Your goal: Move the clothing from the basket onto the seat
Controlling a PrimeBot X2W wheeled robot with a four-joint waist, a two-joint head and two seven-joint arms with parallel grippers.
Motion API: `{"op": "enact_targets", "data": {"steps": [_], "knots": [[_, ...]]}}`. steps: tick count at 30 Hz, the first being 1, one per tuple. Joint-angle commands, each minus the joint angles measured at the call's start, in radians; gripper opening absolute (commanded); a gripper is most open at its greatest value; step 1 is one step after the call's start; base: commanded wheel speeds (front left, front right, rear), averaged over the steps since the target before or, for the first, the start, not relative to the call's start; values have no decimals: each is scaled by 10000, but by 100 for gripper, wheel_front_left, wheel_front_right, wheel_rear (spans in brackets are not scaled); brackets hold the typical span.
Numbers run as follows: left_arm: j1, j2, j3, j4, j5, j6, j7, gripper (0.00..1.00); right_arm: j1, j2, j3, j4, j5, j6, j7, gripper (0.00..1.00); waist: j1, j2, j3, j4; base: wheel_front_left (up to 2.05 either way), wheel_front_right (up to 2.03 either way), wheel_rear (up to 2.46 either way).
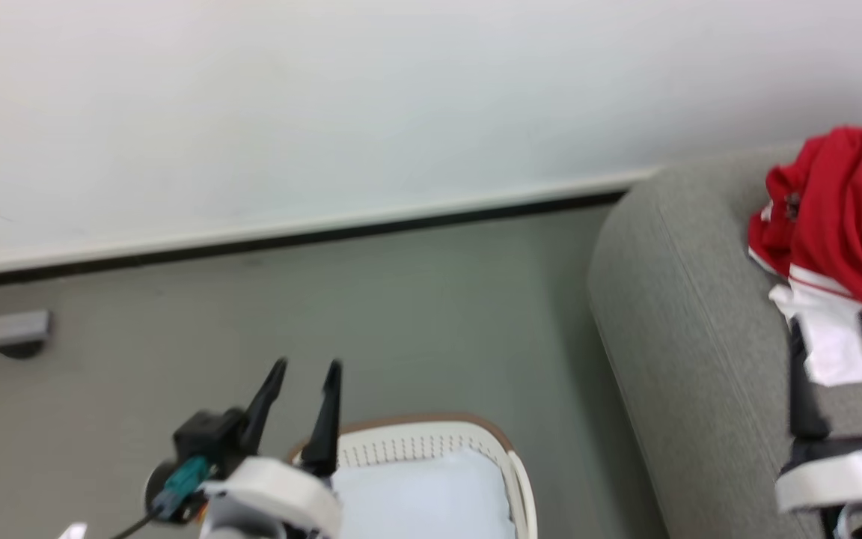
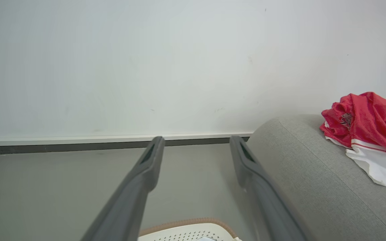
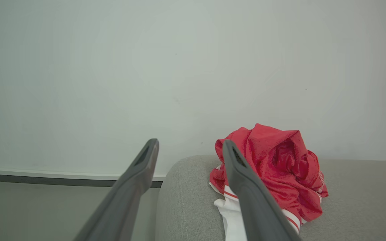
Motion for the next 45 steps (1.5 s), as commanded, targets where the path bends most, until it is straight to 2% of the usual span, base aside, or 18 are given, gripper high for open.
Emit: {"op": "enact_targets", "data": {"steps": [1,7,12,21,29,30,33,45], "knots": [[418,34,178,49,59,11,-53,100,417,62,186,-102,68,-26,-28,100,4,0,-748,464,0,0,0],[1668,-217,1324,-427,744,-266,-60,100,1545,331,1002,-102,241,-26,-28,100,4,0,-1222,746,0,0,0],[2481,-602,1873,-412,1350,-799,-60,100,2171,453,1131,72,84,-26,-28,100,4,0,-1509,904,0,0,0],[2866,-1209,2591,-259,2248,-1413,-63,100,2698,501,1163,331,606,-27,-28,100,4,0,-1778,1002,0,0,0],[2834,-1481,3007,-93,2604,-1941,-62,100,2686,503,1366,459,801,-27,-29,100,4,0,-1847,999,0,0,0],[2783,-1473,3012,-131,2536,-1989,-57,0,2575,510,1373,422,764,0,0,0,4,0,-1849,999,0,0,0],[2863,-1504,2984,91,2508,-1979,-44,0,2625,546,1375,644,805,2,34,0,4,0,-1853,1000,0,0,0],[2606,-1539,3486,85,326,-2065,595,0,2326,533,1160,616,3202,-1,659,0,4,0,-1805,1050,0,0,0]]}}
